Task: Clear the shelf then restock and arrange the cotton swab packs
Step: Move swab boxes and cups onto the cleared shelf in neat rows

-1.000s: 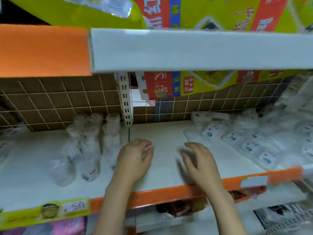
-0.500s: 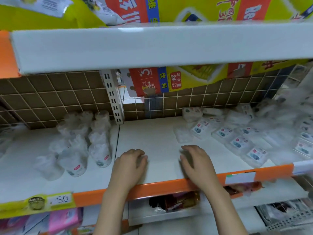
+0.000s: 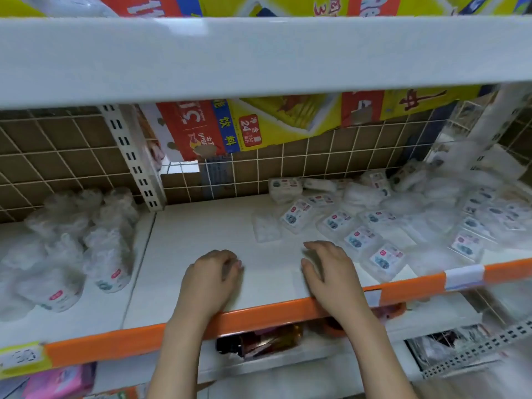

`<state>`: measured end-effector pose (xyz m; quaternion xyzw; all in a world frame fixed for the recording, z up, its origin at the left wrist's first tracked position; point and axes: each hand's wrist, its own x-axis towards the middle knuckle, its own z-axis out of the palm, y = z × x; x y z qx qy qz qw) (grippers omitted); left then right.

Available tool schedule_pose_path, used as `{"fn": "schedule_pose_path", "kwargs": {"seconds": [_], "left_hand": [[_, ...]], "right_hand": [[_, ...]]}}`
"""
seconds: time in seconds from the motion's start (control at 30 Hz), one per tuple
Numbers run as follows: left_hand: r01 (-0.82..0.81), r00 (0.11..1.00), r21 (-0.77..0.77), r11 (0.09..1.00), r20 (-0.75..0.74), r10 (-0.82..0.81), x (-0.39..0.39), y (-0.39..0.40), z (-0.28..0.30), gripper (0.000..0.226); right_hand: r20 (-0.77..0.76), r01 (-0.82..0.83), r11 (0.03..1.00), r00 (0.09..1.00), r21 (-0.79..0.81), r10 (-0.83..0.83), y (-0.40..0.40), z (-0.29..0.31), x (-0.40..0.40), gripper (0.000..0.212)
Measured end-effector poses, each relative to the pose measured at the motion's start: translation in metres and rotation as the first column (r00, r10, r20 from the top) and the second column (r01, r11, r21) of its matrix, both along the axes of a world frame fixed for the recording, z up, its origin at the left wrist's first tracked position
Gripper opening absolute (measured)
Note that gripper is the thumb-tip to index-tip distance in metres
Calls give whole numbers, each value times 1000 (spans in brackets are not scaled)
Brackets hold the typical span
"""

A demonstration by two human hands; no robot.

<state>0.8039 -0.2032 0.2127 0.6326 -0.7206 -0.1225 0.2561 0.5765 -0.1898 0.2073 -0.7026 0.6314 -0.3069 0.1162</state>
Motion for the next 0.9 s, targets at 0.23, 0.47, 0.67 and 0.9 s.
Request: {"fn": "schedule_pose_path", "kwargs": {"seconds": [0.23, 0.47, 0.67, 0.9], "left_hand": [[-24, 999, 4, 1000, -33, 24, -117, -5, -10, 34], [-42, 999, -15, 999, -19, 42, -216, 5, -12, 57], [-111, 994, 4, 994, -1, 111, -219, 10, -18, 55], [-102, 994, -47, 994, 27, 104, -222, -7, -6, 62]], "right_hand": [[-34, -42, 998, 999, -40, 40, -7, 10, -106, 46], [-33, 5, 1000, 999, -28, -6, -1, 8, -197, 50], [-8, -16, 1000, 1000, -10, 16, -1, 0, -211, 53], [16, -23, 1000, 1000, 6, 23, -12, 5, -215, 45]]}}
